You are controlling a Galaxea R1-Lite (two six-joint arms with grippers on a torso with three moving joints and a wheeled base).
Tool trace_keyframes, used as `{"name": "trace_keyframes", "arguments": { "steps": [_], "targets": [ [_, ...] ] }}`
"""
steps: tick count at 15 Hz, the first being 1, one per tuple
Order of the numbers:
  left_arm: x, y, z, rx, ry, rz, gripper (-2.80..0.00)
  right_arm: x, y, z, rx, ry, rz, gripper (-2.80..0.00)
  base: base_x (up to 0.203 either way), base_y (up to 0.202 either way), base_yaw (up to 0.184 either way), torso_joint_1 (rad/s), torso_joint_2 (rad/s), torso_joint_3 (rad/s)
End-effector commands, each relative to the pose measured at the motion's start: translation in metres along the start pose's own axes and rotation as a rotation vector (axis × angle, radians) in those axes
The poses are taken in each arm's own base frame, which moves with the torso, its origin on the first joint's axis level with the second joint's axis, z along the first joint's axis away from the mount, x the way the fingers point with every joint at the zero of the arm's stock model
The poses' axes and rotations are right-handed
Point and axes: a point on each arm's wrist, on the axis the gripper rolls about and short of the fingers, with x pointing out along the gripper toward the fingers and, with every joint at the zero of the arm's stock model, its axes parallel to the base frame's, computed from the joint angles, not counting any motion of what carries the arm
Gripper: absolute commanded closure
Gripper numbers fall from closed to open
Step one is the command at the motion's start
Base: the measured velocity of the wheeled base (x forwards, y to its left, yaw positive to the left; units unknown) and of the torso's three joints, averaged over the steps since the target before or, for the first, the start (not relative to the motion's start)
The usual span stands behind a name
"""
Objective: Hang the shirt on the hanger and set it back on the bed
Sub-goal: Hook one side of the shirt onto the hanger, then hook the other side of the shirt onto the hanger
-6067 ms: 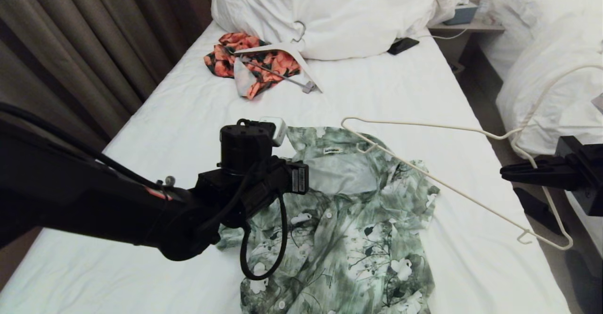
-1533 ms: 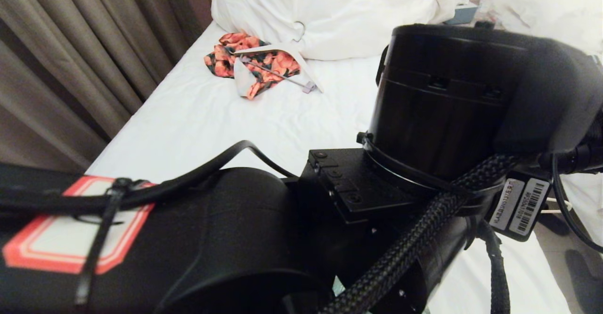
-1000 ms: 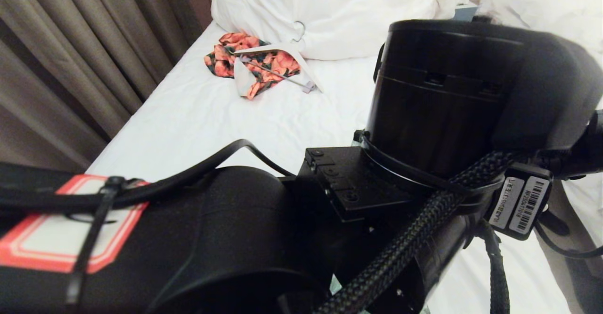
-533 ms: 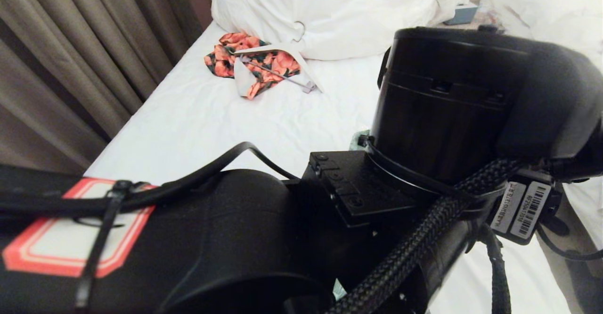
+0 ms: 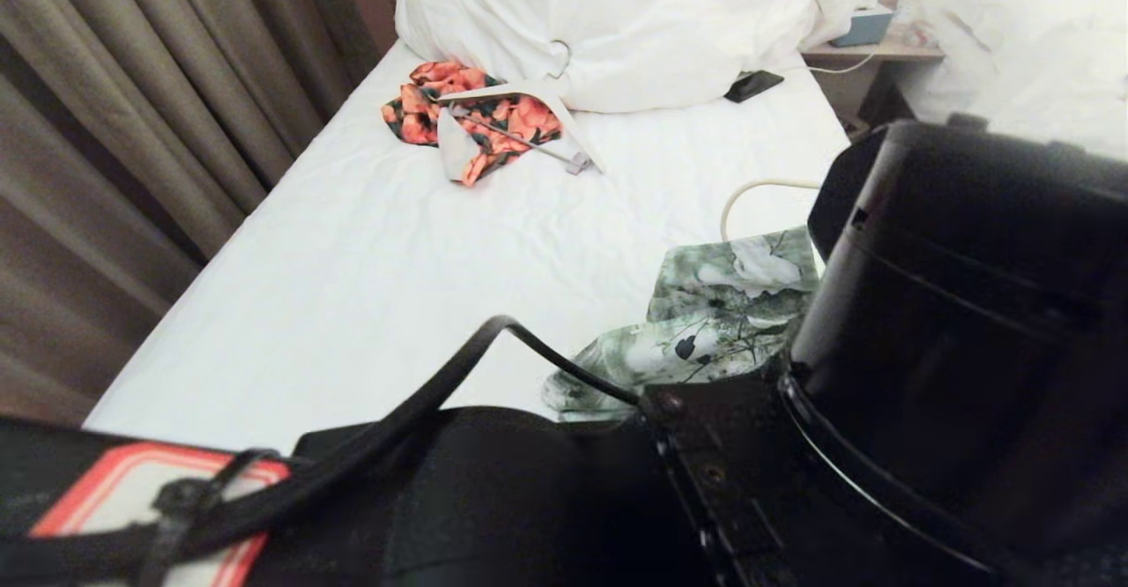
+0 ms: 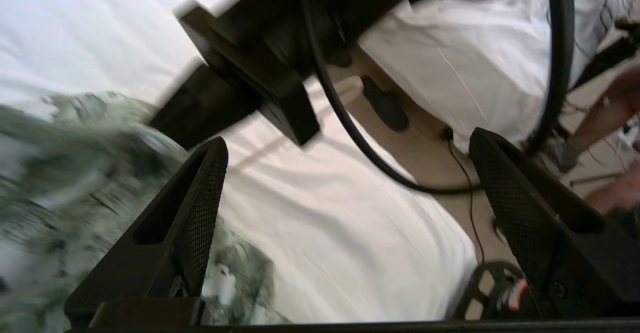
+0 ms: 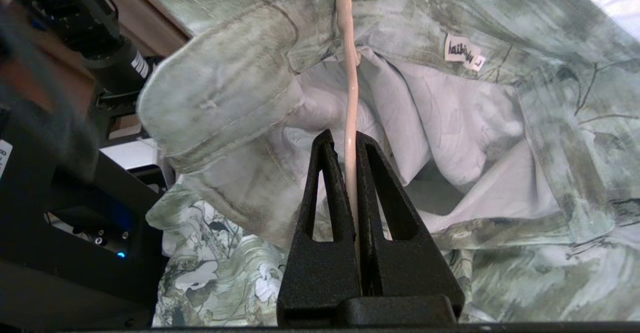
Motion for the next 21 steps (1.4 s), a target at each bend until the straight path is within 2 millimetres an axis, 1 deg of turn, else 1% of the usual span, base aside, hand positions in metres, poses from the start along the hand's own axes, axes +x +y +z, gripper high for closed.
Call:
{"name": "trace_keyframes", "arguments": {
  "steps": [1, 3, 5, 7, 8, 10, 11, 13, 15, 17, 19, 21],
  "targets": [
    [-0.002, -0.009, -0.010, 0.015, 0.027, -0.019, -2.80, 0.000, 0.000, 0.001, -0.005, -0.004, 0.005, 0.00, 0.000, 0.000, 0.000, 0.000, 0.00, 0.000],
    [-0.002, -0.008, -0.020, 0.028, 0.058, -0.015, -2.80, 0.000, 0.000, 0.001, -0.006, -0.004, 0.004, 0.00, 0.000, 0.000, 0.000, 0.000, 0.00, 0.000],
    [-0.004, -0.006, -0.026, 0.032, 0.075, -0.008, -2.80, 0.000, 0.000, 0.001, -0.007, -0.005, 0.004, 0.00, 0.000, 0.000, 0.000, 0.000, 0.00, 0.000],
    [-0.011, 0.007, -0.028, 0.029, 0.085, 0.013, -2.80, -0.001, 0.000, 0.002, -0.011, -0.006, 0.003, 0.00, 0.000, 0.000, 0.000, 0.000, 0.00, 0.000],
    [-0.013, 0.013, -0.030, 0.030, 0.094, 0.028, 0.00, -0.001, 0.000, 0.002, -0.012, -0.007, 0.002, 0.00, 0.000, 0.000, 0.000, 0.000, 0.00, 0.000],
    [-0.024, 0.024, -0.028, 0.027, 0.089, 0.044, 0.00, -0.001, 0.000, 0.002, -0.012, -0.007, 0.003, 0.00, 0.000, 0.000, 0.000, 0.000, 0.00, 0.000],
    [-0.029, 0.035, -0.029, 0.026, 0.097, 0.064, 0.00, -0.001, 0.000, 0.002, -0.011, -0.007, 0.002, 0.00, 0.000, 0.000, 0.000, 0.000, 0.00, 0.000],
    [-0.039, 0.061, -0.029, 0.013, 0.108, 0.092, 0.00, -0.001, 0.000, 0.002, -0.012, -0.007, 0.001, 0.00, 0.000, 0.000, 0.000, 0.000, 0.00, 0.000],
    [-0.054, 0.097, -0.027, -0.019, 0.112, 0.083, 0.00, -0.001, 0.000, 0.003, -0.013, -0.007, 0.001, 0.00, 0.000, 0.000, 0.000, 0.000, 0.00, 0.000],
    [-0.062, 0.126, -0.024, -0.040, 0.105, 0.079, 0.00, -0.003, -0.001, 0.002, -0.011, -0.007, -0.005, 0.00, 0.000, 0.000, 0.000, 0.000, 0.00, 0.000],
    [-0.065, 0.143, -0.020, -0.043, 0.094, 0.046, 0.00, -0.003, -0.001, 0.002, -0.010, -0.007, -0.005, 0.00, 0.000, 0.000, 0.000, 0.000, 0.00, 0.000],
    [-0.061, 0.156, -0.022, -0.031, 0.108, 0.041, 0.00, -0.003, -0.001, 0.003, -0.013, -0.009, -0.004, 0.00, 0.000, 0.000, 0.000, 0.000, 0.00, 0.000]
  ]
}}
